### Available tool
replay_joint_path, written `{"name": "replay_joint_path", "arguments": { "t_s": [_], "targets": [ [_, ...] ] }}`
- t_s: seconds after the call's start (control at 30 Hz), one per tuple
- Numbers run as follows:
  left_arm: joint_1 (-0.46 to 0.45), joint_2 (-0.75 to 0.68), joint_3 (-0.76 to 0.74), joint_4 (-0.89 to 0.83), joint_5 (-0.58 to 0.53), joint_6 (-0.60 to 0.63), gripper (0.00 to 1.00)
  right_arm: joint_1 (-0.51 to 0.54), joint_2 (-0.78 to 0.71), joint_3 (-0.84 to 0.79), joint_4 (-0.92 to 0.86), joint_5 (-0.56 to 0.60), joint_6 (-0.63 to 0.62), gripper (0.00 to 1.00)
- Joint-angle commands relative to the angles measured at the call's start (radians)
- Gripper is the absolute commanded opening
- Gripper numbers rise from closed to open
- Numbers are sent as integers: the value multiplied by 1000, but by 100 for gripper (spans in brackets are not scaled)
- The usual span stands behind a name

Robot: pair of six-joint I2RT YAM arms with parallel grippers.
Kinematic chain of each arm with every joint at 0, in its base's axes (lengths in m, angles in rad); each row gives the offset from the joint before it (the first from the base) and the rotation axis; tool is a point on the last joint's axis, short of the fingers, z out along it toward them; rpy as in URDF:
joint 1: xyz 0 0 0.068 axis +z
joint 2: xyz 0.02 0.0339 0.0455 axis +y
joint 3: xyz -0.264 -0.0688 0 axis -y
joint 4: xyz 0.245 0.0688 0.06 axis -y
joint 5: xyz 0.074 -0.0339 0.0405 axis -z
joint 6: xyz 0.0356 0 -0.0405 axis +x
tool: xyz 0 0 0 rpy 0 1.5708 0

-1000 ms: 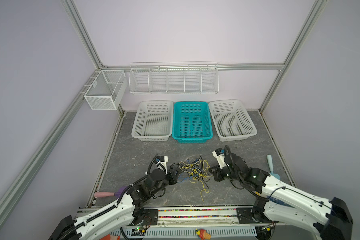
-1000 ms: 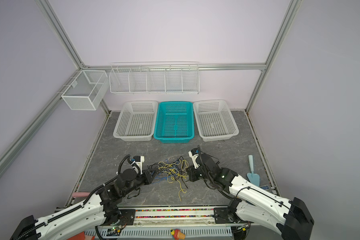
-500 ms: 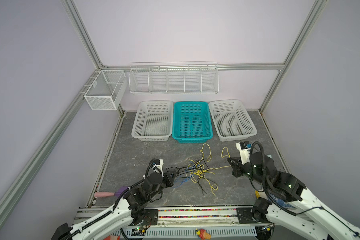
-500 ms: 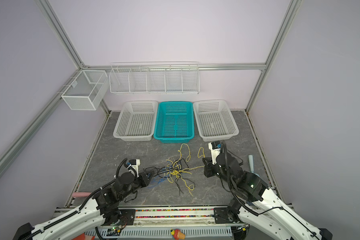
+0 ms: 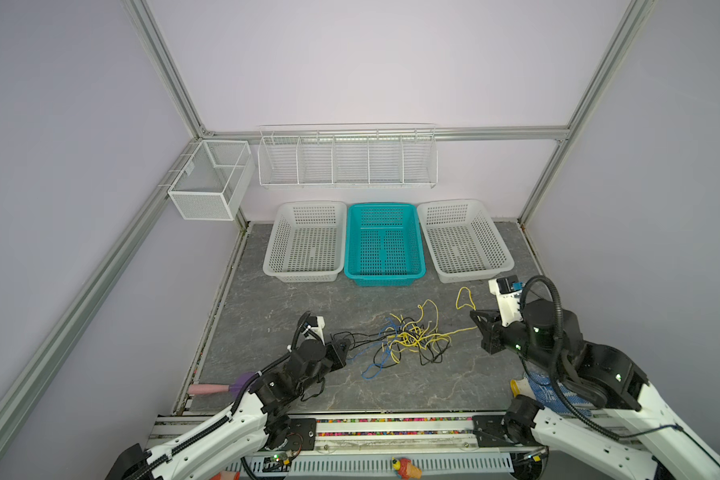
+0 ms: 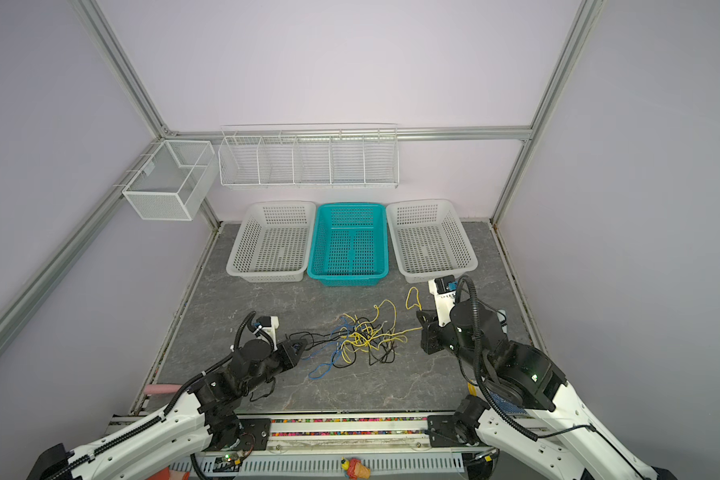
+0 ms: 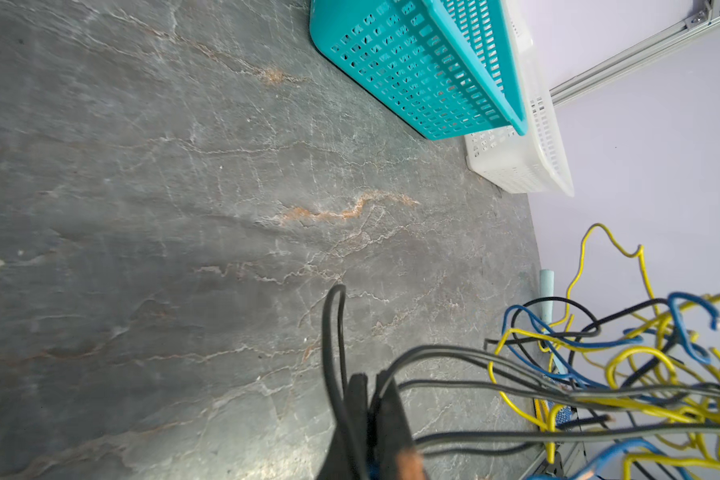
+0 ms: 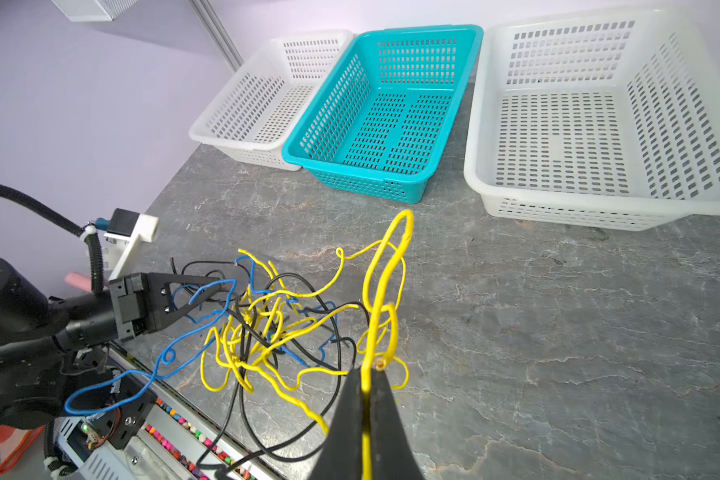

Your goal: Untangle the cables

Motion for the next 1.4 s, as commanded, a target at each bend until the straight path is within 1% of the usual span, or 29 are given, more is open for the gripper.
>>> {"name": "replay_joint_path", "arguments": {
  "t_s": [0.0, 0.1, 0.13, 0.2, 0.33, 0.37, 0.43, 0.47, 0.6, 0.77, 0.87, 1.03, 1.3, 1.37],
  "targets": [
    [25, -12, -9, -94, -46, -4, 0, -21, 28, -41, 17, 7, -13, 6],
    [26, -18, -12, -25, -3, -12, 0, -21, 70, -98, 46, -50, 11, 6],
    [25, -16, -12, -4, 9, -16, 0, -20, 72, -122, 66, -62, 16, 8],
    [25, -10, -10, 42, 39, -17, 0, -21, 68, -174, 109, -96, 19, 17],
    [26, 20, -9, 109, 84, -28, 0, -19, 89, -204, 173, -212, 0, 34],
    [25, 28, 27, 117, 91, -29, 0, -17, 98, -206, 189, -240, -1, 37],
    [25, 44, 45, 137, 107, -29, 0, -8, 128, -222, 241, -290, 2, 42],
    [25, 48, 53, 141, 111, -29, 0, -1, 143, -227, 264, -305, 4, 43],
    [25, 50, 85, 144, 119, -32, 0, 57, 229, -262, 378, -323, 15, 44],
    [25, 30, 93, 134, 119, -39, 0, 119, 369, -280, 489, -292, 14, 41],
    [25, 17, 91, 121, 120, -41, 0, 127, 440, -277, 526, -282, 7, 37],
    [25, -9, 72, 115, 123, -49, 0, 128, 519, -275, 580, -249, 9, 28],
    [25, -11, 63, 114, 135, -44, 0, 126, 628, -237, 619, -137, 1, 27],
    [25, -4, 60, 123, 145, -43, 0, 126, 649, -235, 623, -98, 3, 23]
  ]
}}
